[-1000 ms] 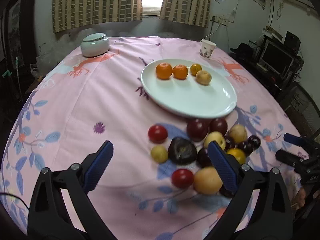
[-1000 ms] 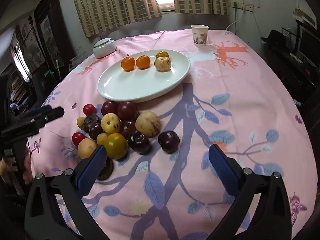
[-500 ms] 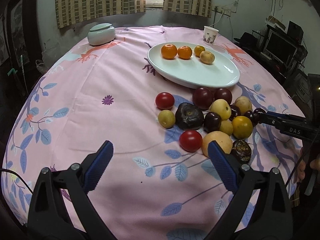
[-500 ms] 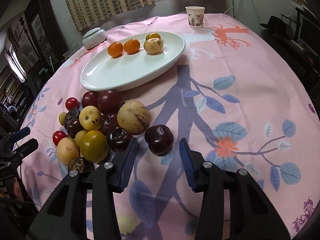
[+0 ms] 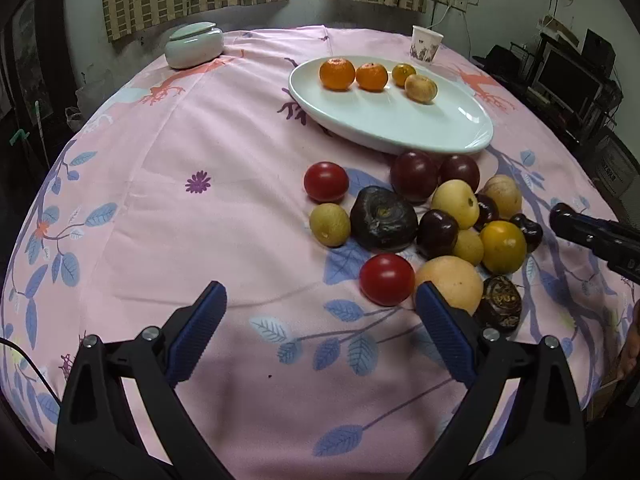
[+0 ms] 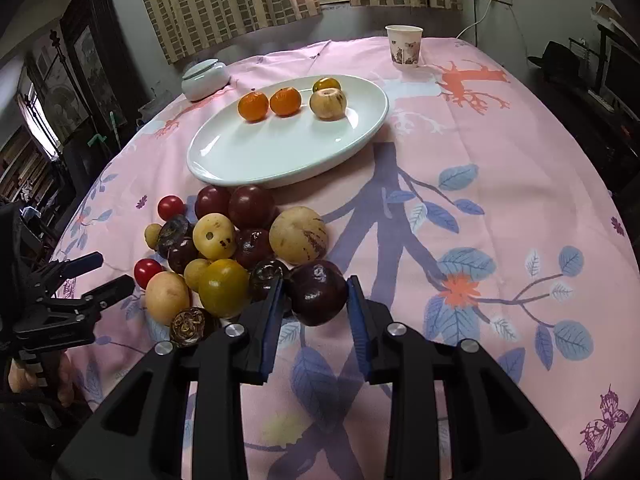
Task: Organize fruits
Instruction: 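Grasp a red plum with the left gripper while the right grasps a dark plum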
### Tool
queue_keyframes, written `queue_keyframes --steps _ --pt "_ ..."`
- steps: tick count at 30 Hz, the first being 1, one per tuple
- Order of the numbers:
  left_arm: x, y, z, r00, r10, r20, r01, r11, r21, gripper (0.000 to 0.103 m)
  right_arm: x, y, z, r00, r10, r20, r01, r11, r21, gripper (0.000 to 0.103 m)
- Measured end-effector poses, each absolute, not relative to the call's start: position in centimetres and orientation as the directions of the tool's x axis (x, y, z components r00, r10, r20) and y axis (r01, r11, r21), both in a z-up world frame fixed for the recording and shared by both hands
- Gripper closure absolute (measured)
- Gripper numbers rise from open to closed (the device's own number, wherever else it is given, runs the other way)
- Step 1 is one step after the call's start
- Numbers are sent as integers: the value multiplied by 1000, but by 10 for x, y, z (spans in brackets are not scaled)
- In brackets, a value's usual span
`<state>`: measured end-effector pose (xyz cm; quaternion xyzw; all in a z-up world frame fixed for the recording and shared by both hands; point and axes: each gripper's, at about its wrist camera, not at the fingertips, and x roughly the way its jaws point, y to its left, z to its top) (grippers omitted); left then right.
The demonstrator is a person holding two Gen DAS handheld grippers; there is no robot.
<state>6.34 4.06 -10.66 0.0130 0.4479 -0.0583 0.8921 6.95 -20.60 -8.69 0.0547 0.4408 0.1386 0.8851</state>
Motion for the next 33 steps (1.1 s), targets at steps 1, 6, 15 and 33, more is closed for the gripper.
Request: queue_keyframes --steps 1,6,15,33 --pt "66 38 -111 581 -92 -809 122 992 -25 6 68 -207 -86 574 295 -764 -196 955 221 71" --pt "76 36 -119 561 -165 -811 143 985 -101 25 64 -213 -87 569 305 -764 -178 952 247 71" --pt "79 23 -118 540 -269 -797 205 961 -186 72 61 -210 -89 561 332 -758 -187 943 275 71" --pt "60 26 -82 587 -248 -771 212 966 -149 73 55 -194 -82 562 370 -740 -223 929 296 71"
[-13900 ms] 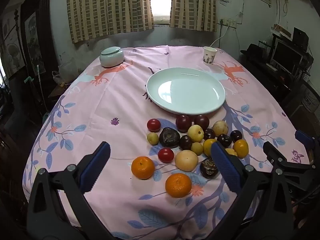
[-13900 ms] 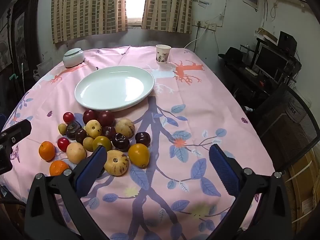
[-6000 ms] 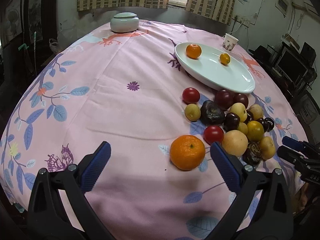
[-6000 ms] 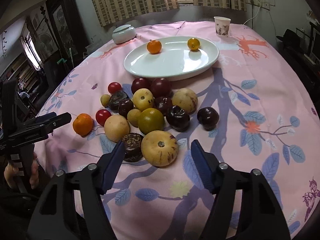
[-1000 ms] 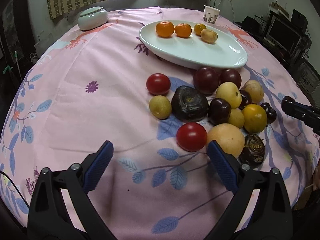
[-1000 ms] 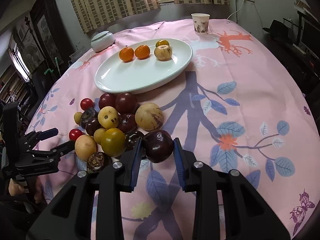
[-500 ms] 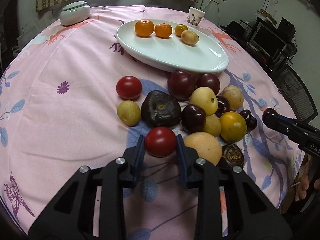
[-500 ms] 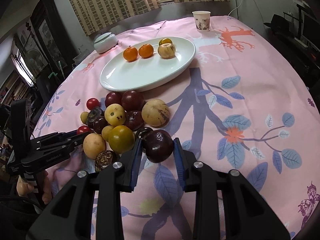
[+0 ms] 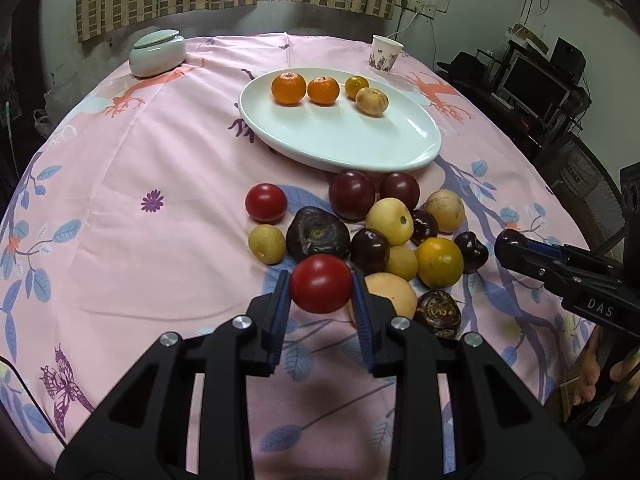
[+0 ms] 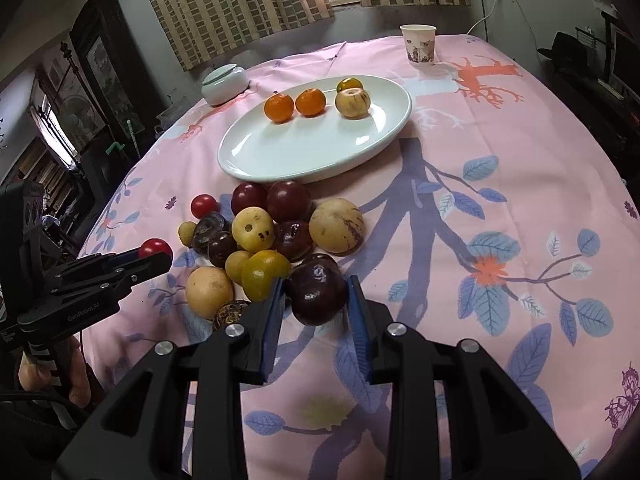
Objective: Organize fruits
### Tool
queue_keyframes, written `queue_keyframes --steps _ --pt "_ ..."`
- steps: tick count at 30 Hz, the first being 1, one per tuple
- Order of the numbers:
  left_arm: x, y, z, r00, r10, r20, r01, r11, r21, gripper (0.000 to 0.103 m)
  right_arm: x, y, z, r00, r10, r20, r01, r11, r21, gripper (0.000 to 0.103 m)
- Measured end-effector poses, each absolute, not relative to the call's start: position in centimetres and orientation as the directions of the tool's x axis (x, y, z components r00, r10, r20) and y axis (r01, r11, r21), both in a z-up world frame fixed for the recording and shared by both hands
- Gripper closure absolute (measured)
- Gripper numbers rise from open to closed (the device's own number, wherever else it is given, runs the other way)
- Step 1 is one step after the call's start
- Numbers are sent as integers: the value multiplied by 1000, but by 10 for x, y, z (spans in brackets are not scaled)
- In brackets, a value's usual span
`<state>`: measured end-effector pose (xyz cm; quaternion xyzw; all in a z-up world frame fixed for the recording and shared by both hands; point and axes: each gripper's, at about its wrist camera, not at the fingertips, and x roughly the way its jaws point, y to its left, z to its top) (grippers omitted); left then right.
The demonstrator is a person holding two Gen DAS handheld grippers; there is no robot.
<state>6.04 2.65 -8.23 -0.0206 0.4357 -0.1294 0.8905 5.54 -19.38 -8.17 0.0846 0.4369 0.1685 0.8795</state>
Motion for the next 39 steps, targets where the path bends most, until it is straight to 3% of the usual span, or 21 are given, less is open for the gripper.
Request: queue_keyframes --steps 12,20,25,28,36,37,39 --pt "69 28 -54 603 -267 -751 242 959 -147 72 70 -172 -58 554 389 -736 -319 916 244 71" --pt "168 29 -13 620 -219 -753 234 968 -88 71 147 -153 -25 553 386 -738 -372 907 195 71" --pt "241 21 -28 565 -247 -787 201 967 -159 72 215 -122 -36 531 356 -769 -396 907 146 71" --pt "267 24 -44 534 -254 -806 173 966 -190 79 246 -114 -56 494 347 -797 -380 911 161 71" --pt "243 58 -45 520 -238 -820 154 971 -184 79 258 -114 -65 455 383 -804 -391 897 207 71" --pt "227 66 -41 537 -213 -816 151 976 -156 76 250 -114 -61 451 401 -797 -406 888 217 71" --pt "188 84 -38 570 -171 -804 138 984 -111 61 227 -113 -53 432 438 -789 -445 864 236 71"
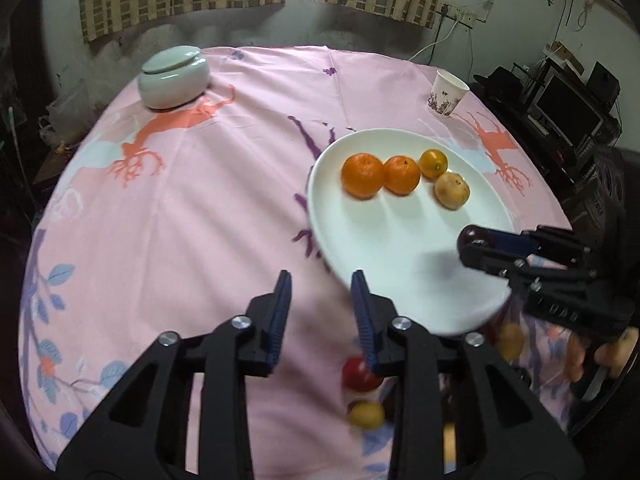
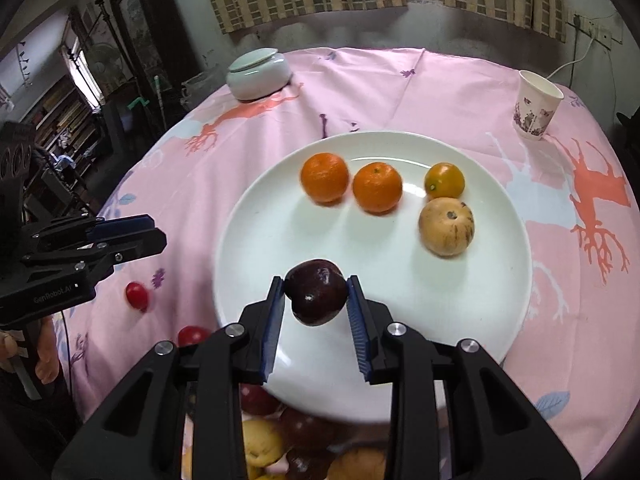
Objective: Organize fruits
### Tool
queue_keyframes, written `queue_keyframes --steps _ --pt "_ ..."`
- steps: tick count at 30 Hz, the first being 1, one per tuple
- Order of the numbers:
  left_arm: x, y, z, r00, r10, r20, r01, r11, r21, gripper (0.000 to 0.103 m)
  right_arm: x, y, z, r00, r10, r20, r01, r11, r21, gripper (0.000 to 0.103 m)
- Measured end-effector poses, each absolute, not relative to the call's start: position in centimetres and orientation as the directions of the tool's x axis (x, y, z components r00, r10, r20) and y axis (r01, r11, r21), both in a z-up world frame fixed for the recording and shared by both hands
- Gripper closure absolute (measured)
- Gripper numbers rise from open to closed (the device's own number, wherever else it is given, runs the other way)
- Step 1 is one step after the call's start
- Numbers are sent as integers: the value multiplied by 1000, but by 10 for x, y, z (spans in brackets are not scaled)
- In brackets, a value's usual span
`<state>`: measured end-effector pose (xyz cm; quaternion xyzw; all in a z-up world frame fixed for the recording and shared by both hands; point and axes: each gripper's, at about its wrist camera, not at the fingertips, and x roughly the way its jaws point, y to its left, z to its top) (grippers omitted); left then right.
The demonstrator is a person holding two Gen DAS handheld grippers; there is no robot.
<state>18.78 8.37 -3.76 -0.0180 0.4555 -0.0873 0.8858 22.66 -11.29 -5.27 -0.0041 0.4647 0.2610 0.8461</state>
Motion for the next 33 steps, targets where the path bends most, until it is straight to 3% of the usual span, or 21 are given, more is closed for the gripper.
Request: queue_keyframes --steps 1,2,6,10,15,20,33 --pt "171 92 -38 576 -154 -803 125 987 -99 53 215 -111 -50 420 453 -786 -466 851 241 71" --pt "153 100 -41 581 -136 -802 113 990 -86 52 203 -109 -48 407 467 -785 -485 839 248 71" --pt "122 124 -64 581 -11 -814 19 1000 0 52 165 -94 -49 353 509 -785 -542 795 272 71" --pt "143 134 -75 586 -2 -810 -5 1000 -6 52 151 -79 -54 324 517 -793 -565 778 276 71" --pt "172 132 -97 538 -64 -841 24 998 -61 55 143 -82 -48 338 526 -781 -554 782 287 71" --pt "178 130 -118 498 -68 -864 21 998 -66 72 140 -84 -44 346 522 -780 -552 785 280 71" --pt "161 106 -71 573 -147 -806 87 989 -119 74 145 -91 -45 356 523 -774 -537 793 289 71"
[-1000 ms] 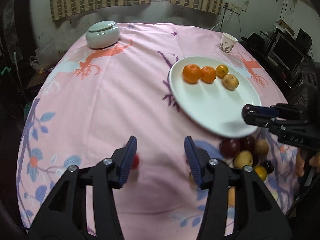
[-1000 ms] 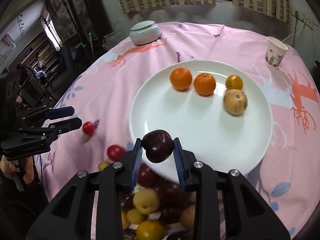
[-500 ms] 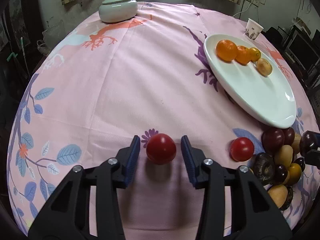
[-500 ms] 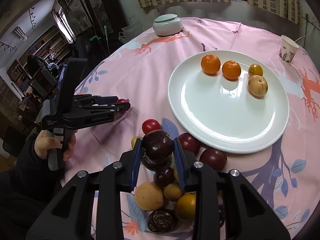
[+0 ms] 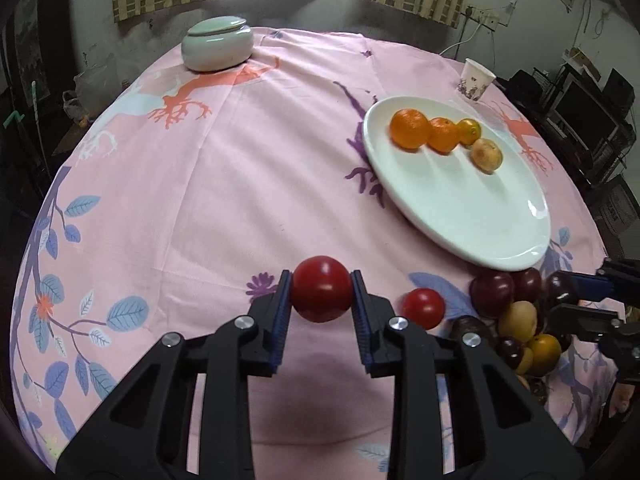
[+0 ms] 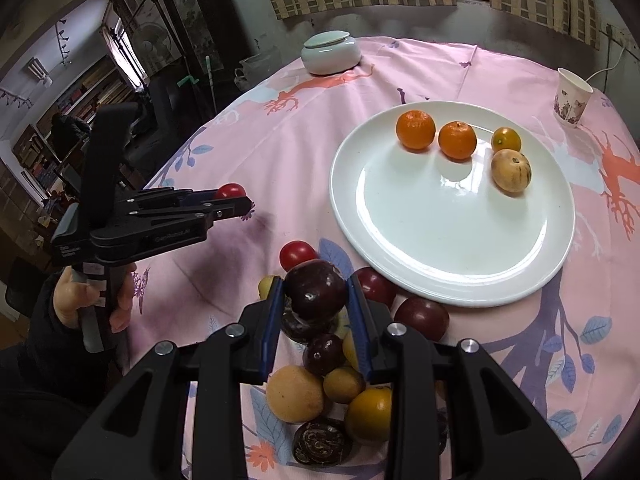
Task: Organize fruits
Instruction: 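Place the red plum and dark plum on the white plate, opening both grippers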
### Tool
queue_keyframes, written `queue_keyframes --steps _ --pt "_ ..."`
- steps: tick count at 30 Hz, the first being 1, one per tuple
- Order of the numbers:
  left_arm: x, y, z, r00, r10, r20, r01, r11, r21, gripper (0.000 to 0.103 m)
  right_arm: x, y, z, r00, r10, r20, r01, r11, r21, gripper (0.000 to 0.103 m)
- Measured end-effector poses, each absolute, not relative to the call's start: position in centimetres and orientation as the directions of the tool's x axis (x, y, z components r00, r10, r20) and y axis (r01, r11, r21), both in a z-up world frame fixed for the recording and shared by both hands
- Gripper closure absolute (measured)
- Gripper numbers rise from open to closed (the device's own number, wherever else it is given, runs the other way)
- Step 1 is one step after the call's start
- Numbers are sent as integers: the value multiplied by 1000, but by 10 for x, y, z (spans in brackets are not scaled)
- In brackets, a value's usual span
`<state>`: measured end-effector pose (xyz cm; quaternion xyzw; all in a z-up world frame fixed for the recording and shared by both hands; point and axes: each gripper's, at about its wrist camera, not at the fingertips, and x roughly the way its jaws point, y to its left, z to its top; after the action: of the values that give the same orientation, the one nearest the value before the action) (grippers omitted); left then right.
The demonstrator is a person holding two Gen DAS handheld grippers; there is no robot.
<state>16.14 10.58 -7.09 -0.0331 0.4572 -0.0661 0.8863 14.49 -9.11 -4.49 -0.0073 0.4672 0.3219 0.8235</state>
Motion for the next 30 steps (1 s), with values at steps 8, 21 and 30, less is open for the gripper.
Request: queue_keyframes --steps 8,21,30 --pt "204 36 -25 586 -243 -773 230 965 -129 74 175 -110 -35 469 437 -768 -472 858 200 71" --pt "301 -7 -65 475 -265 -839 212 960 -183 74 284 -137 -75 495 318 -808 -340 927 156 71" --pt "312 -4 -74 462 -274 -843 201 959 -202 74 291 -133 -78 487 324 -811 -348 924 160 71"
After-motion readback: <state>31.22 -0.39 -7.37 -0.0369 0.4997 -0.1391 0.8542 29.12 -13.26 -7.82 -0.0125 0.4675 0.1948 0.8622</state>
